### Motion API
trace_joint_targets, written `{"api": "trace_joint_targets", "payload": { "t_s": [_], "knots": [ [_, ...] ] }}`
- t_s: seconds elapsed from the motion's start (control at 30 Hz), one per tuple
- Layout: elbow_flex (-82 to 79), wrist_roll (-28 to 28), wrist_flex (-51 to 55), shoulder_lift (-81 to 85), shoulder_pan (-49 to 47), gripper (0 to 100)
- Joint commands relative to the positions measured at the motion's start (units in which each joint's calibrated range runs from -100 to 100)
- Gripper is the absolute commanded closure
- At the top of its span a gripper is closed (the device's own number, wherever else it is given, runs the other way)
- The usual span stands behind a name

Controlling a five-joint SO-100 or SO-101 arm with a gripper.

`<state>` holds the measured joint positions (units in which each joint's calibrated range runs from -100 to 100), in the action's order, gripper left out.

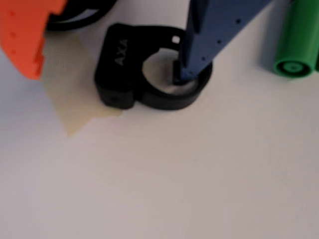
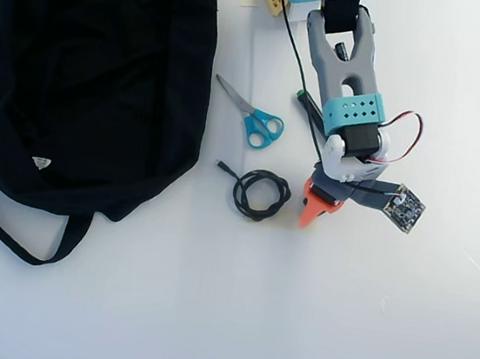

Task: Put the bike light into the black bag

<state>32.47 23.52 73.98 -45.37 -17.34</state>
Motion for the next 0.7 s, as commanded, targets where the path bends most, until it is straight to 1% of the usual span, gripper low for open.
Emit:
{"api": "trace_joint_targets", "payload": {
  "t_s": [0.0, 0.43, 0.5, 0.67],
  "knots": [
    [0.77, 0.34, -1.03, 0.81, 0.44, 67],
    [1.49, 0.24, -1.8, -2.76, 0.51, 68],
    [1.49, 0.29, -1.8, -2.68, 0.51, 73],
    [1.49, 0.34, -1.8, -2.51, 0.44, 92]
  ]
}}
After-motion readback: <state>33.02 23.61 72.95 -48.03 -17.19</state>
